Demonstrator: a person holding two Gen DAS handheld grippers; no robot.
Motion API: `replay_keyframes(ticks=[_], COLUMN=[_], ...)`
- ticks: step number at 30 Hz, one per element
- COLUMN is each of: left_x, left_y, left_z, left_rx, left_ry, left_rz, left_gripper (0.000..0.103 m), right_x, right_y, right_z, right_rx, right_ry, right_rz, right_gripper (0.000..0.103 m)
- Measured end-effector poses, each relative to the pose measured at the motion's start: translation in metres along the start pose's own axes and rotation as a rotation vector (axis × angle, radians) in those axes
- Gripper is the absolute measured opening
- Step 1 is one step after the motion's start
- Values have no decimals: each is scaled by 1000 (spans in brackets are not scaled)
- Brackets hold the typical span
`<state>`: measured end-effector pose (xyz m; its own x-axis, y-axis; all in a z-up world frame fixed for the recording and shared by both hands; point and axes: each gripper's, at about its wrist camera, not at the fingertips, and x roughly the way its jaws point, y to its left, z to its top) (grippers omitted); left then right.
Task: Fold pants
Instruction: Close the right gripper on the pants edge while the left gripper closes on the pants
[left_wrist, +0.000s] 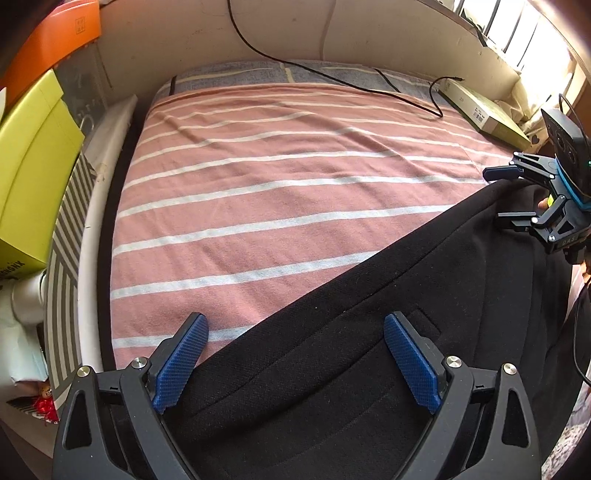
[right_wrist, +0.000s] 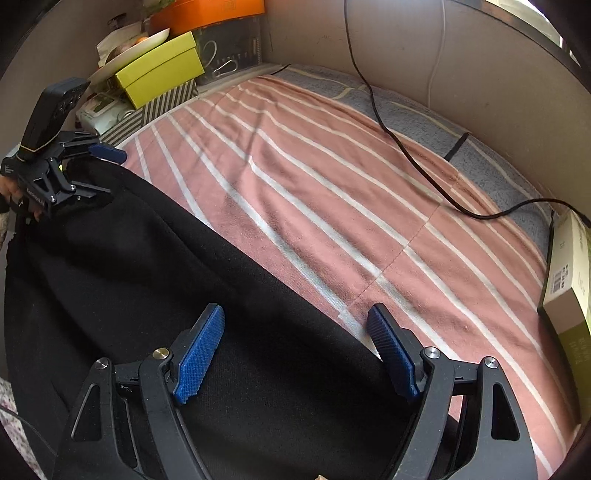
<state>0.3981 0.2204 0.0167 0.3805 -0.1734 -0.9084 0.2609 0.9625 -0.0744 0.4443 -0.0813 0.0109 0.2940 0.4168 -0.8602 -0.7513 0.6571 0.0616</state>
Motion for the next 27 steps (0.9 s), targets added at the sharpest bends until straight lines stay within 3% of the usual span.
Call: replay_keyframes(ticks=[3,4,6,8,11,13,14,18,21,27], left_x=[1,0,-3,-4,-5,-5,-6,-7,-8,-9], left_y=[-1,-2,-6,-11,-14,-16,-16,-20,-20,-27], left_z=[3,3,4,5,6,8,8,10,17,13], left_rx=[-1,2,17,31,36,40,39,29,21,56], left_ry=[-5,-7,-16,-19,-16,-18,-19,-47,-66,-37], left_rz=[-3,-5,-31,-47,-50,-39,-51,-49,-47,-96], left_gripper=[97,94,78,70,61,49,35,20,16,17], right_x=[1,0,-5,-9,-13,-17,-20,-29,-29,-24], right_y=[4,6,7,5,7,8,7,9,10,8], right_z=[1,0,-1,-2,-5,-5,-4,-1,3,-2], right_rx=[-14,-21,-17,4,12,37,49,66,66,61], right_ry=[3,-4,-24,-35,-49,-71,-83,-128,-137,-112], right_rz=[-12,-17,-18,3,-16,-14,-14,-41,-74,-61], right_gripper=[80,74,60,29,21,17,14,13,12,12])
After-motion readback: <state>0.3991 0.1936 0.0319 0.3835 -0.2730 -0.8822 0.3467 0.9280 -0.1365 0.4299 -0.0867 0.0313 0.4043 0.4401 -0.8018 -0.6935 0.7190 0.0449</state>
